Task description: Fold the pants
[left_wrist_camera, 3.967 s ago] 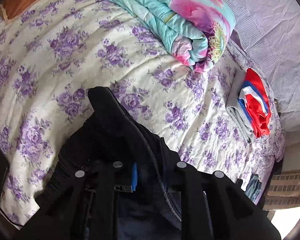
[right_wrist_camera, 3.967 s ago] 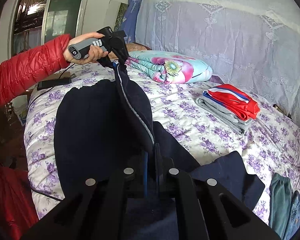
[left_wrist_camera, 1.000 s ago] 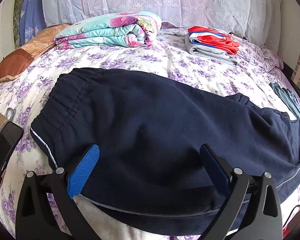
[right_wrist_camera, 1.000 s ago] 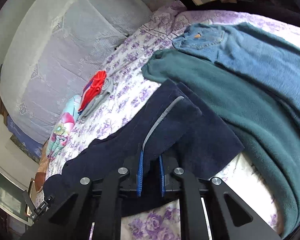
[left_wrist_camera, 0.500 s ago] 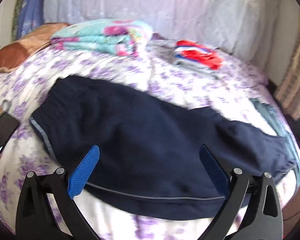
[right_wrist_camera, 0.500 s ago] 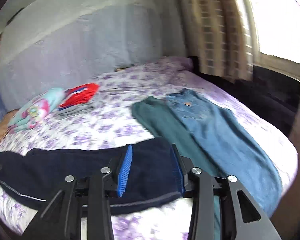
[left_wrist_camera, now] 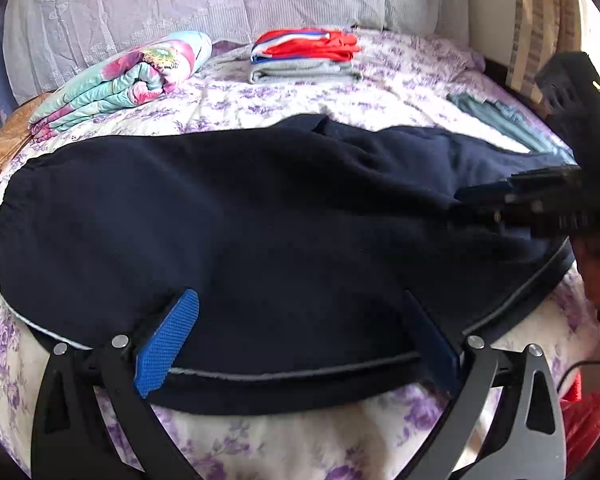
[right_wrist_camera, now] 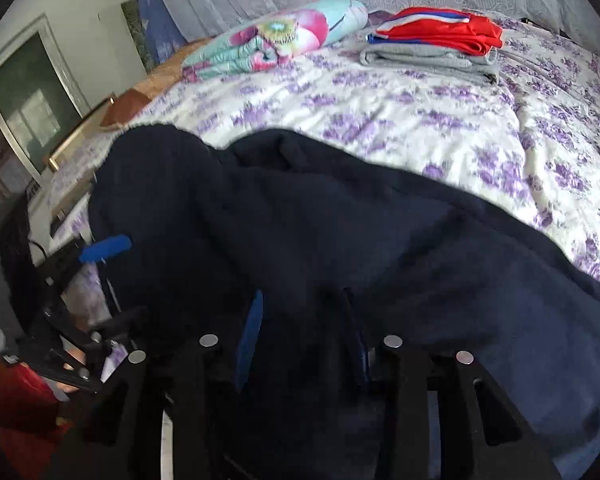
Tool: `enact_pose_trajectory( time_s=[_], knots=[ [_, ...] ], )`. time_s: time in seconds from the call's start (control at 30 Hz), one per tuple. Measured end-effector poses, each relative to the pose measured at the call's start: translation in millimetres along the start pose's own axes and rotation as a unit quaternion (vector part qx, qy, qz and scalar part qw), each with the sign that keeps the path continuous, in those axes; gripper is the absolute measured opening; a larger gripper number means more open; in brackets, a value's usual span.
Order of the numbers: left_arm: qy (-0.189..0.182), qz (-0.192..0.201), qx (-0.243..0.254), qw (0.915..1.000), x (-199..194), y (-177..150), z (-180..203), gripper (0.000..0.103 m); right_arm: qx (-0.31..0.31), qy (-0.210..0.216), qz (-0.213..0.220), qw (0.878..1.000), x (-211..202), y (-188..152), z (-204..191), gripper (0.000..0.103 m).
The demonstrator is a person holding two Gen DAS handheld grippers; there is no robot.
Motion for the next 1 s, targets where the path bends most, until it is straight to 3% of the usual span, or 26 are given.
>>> enact_pose_trajectory(
  time_s=[0.07,0.13,0.17,0.23,0.33,0.43,0.47,0.53,0.6,0.7,0.77,1.0],
  knots=[
    [-0.021,0.013,-0.035,0.9991,-4,2,-11,0.098,-0.014,0.036,0.041,0.998,-20,30,-14,0.04],
    [-0.043,0.024,-0.073,0.9961,-7,7,-23,0.098,-0.018,0.063,0.049,0.997,-16,58,-25,0.037],
    [-0.046,0.023,-0.087,0.9949,-4,9,-29,0.098,-0.011,0.073,0.044,0.996,-6,71,-27,0.027],
    [-0.05,0.017,-0.092,0.9944,2,7,-31,0.098,0.01,0.072,0.015,0.997,23,88,-22,0.017],
    [-0.034,0.022,-0.064,0.9972,1,1,-26,0.098,0.038,0.091,-0.027,0.995,60,95,-20,0.016],
    [-0.018,0.03,-0.043,0.9985,1,-5,-23,0.098,0.05,0.133,-0.043,0.989,68,89,-32,0.019],
    [-0.019,0.029,-0.046,0.9984,4,-4,-24,0.098,0.049,0.13,-0.04,0.99,70,89,-35,0.04],
    [-0.023,0.026,-0.048,0.9982,5,-3,-25,0.098,0.033,0.104,-0.035,0.993,73,89,-39,0.061],
    [-0.021,0.027,-0.047,0.9983,4,-3,-25,0.098,0.018,0.076,-0.038,0.996,81,88,-38,0.061],
    [-0.017,0.026,-0.046,0.9985,4,-2,-25,0.098,0.015,0.072,-0.053,0.996,93,84,-40,0.057],
    [-0.017,0.026,-0.046,0.9985,4,-2,-25,0.098,0.0,0.068,-0.049,0.996,97,84,-43,0.044],
    [-0.016,0.026,-0.045,0.9985,4,-2,-25,0.098,0.059,0.158,-0.006,0.986,79,101,-40,0.045]
  ],
)
Point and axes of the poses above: each gripper's, at about its wrist camera, not at the fingertips, and x roughly the way its jaws point, z to its right, y to its top, the point moved 8 cm from there along x, roughly the way its jaws point, and after that the axes turned 5 degrees about -z, right-handed, at the moved point
